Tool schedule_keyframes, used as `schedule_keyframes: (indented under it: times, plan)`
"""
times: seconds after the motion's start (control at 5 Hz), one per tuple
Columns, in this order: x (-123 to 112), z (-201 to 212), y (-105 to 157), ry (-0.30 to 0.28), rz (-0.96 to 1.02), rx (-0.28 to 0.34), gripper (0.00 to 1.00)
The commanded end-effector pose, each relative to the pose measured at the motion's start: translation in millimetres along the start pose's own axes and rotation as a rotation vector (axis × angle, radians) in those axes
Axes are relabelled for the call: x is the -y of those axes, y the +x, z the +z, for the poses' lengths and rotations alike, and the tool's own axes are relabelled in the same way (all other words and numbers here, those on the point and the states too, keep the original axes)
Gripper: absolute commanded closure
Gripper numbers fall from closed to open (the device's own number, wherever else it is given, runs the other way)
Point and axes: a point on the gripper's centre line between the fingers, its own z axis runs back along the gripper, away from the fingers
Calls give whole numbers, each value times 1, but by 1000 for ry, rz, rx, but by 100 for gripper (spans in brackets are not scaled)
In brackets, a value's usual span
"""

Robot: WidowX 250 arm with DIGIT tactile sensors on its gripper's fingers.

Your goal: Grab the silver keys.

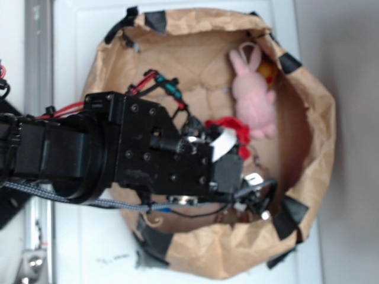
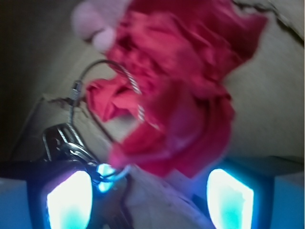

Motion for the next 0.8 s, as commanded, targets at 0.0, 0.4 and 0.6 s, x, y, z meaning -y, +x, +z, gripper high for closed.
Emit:
schedule_keyframes:
  times: [0.0, 0.4, 0.6]
  plan:
    - [-5, 27, 3, -38, 35, 1, 0]
    - [-1, 16, 3, -13, 93, 20, 0]
    - [5, 9, 4, -7, 109, 34, 0]
